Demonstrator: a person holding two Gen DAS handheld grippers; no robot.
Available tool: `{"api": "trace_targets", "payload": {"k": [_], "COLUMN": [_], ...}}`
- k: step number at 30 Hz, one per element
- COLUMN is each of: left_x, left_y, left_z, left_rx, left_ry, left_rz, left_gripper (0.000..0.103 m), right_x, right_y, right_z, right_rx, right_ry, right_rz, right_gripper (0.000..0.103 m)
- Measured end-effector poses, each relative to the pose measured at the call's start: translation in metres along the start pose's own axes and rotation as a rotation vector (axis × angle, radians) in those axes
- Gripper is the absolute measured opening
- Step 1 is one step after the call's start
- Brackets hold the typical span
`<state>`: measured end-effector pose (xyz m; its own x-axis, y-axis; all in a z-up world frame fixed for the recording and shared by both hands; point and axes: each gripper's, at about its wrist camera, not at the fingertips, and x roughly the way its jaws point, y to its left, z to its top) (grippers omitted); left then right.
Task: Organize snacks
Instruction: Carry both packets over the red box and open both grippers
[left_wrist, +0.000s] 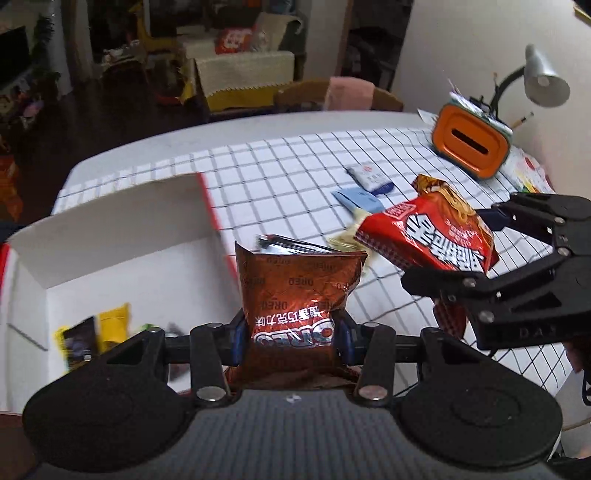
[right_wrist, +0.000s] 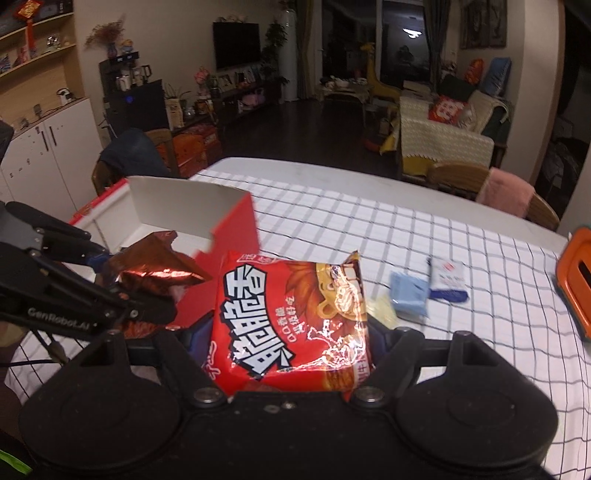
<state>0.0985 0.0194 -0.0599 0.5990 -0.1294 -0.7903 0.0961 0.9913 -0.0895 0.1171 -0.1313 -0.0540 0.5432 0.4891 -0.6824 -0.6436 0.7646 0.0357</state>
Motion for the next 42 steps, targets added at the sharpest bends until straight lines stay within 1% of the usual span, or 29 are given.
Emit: {"api": "trace_targets", "payload": {"k": [10, 19, 28, 31, 34, 37, 42], "left_x": [-0.030, -0.043, -0.033, -0.025, -0.018, -0.009, 0.010], "left_y": [0.059, 0.113, 0.172, 0.188, 0.196, 0.195, 0.191], "left_z": [-0.009, -0.017, -0.024, -0.026, -0.029, -0.029, -0.026], "left_rx": [-0.050, -0.083, -0.115, -0.125, -0.102, -0.066, -0.034], "left_ry": [-0.050, -0.075, -0.038, -0.015, 0.005, 0.024, 0.064], "left_rz": [0.035, 0.093, 0.176, 0.189, 0.202, 0.209, 0.213], "left_gripper": [0.045, 0.045, 0.045, 0.045, 0.045, 0.045, 0.045], "right_x": [0.005, 0.035, 0.079, 0.098, 0.117, 0.135, 0.161], "right_y": [0.064, 0.107, 0.139, 0.146, 0.151, 0.155, 0.153], "right_z": [0.029, 0.050, 0.067, 0.070, 0.069, 0.067, 0.071], "right_rx": [-0.044, -0.045, -0.082, -0.093, -0.110, -0.121, -0.099], "right_ry": [-0.023, -0.001, 0.057, 0.088, 0.122, 0.151, 0.190], "right_rz": [0.026, 0.044, 0.037, 0.032, 0.025, 0.009, 0.002], "right_gripper": [0.077, 0.077, 0.078, 0.078, 0.078, 0.078, 0.078]}}
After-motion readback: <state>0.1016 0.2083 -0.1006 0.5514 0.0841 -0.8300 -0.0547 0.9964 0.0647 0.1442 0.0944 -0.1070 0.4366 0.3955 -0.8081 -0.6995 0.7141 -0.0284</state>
